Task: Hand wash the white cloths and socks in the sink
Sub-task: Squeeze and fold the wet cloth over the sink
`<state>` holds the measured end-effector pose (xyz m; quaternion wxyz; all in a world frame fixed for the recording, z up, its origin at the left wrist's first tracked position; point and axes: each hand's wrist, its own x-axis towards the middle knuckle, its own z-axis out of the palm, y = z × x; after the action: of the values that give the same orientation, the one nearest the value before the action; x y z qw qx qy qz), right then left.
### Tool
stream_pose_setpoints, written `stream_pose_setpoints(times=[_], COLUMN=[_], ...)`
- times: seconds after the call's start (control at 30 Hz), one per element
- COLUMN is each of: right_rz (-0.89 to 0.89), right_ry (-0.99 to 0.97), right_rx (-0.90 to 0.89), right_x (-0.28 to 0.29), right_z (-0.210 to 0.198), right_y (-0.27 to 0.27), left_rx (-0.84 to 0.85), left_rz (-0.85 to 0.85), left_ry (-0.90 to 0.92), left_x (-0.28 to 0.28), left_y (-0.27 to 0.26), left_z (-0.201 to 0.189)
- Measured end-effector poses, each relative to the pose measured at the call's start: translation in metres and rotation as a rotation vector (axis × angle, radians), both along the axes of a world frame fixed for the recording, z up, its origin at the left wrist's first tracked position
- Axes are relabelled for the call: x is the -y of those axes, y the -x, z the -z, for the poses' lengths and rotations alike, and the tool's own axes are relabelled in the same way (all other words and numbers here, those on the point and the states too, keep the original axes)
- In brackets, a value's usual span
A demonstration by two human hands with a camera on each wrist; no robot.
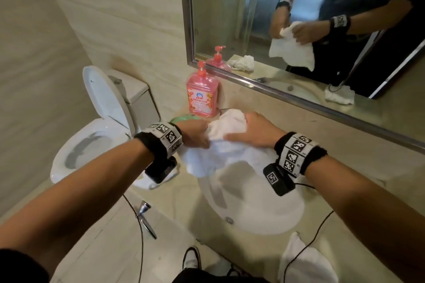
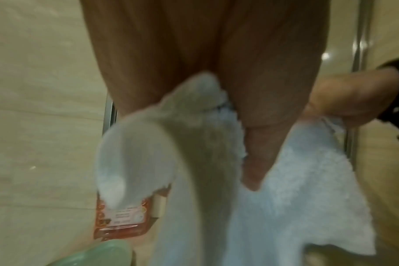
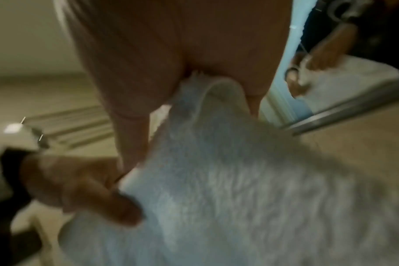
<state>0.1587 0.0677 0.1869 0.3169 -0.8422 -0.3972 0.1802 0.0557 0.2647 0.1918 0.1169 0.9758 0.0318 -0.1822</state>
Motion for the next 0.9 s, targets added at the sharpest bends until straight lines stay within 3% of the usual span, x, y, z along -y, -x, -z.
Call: stream_pose_setpoints(times=[0.07, 0.13, 0.23, 0.33, 0.4, 0.43, 0.5, 0.57, 0.67, 0.77, 0.83, 0.9], right_rz=[-0.126, -0.056, 0.267, 0.452, 0.469, 0.495, 0.612, 0.669, 0.612, 0.597, 0.511, 0.377], right_ry=[0.275, 0.335, 0.000, -0.257, -0.377, -0.405, -0.391, -0.394, -0.454, -0.303, -0.203, -0.137], right_rx=[0.208, 0.168, -0.252, -0.271, -0.287, -0.324, -0.385, -0.393, -0.382, -0.354, -0.309, -0.203], right_x=[0.009, 0.021, 0.028, -0.003, -0.029, -0.038, -0.046, -0.047, -0.051, -0.043, -0.031, -0.021], right_z=[0.005, 0.015, 0.027, 0.038, 0.037, 0.034, 0.027, 0.024, 0.027, 0.025, 0.023, 0.023], right_y=[-0.003, -0.010, -0.010, 0.021, 0.042, 0.045, 0.040, 0.036, 0.041, 0.030, 0.021, 0.018], left_rx=[-0.007, 0.004, 0.159, 0.300, 0.298, 0.297, 0.281, 0.268, 0.292, 0.211, 0.110, 0.016], left_rz=[-0.004, -0.104, -0.259, -0.527, -0.681, -0.714, -0.673, -0.603, -0.675, -0.624, -0.428, -0.150], left_ry=[-0.055, 0.161, 0.525, 0.820, 1.175, 1.327, 1.397, 1.379, 1.278, 1.286, 0.869, 0.198], left_x=[-0.011, -0.023, -0.020, 0.012, 0.037, 0.046, 0.053, 0.054, 0.048, 0.045, 0.030, 0.011], left_y=[0.003, 0.008, 0.016, 0.004, -0.008, -0.012, -0.013, -0.014, -0.016, -0.011, -0.002, 0.003], left_z=[0.007, 0.009, 0.012, 0.016, 0.015, 0.014, 0.011, 0.008, 0.004, 0.009, 0.013, 0.017])
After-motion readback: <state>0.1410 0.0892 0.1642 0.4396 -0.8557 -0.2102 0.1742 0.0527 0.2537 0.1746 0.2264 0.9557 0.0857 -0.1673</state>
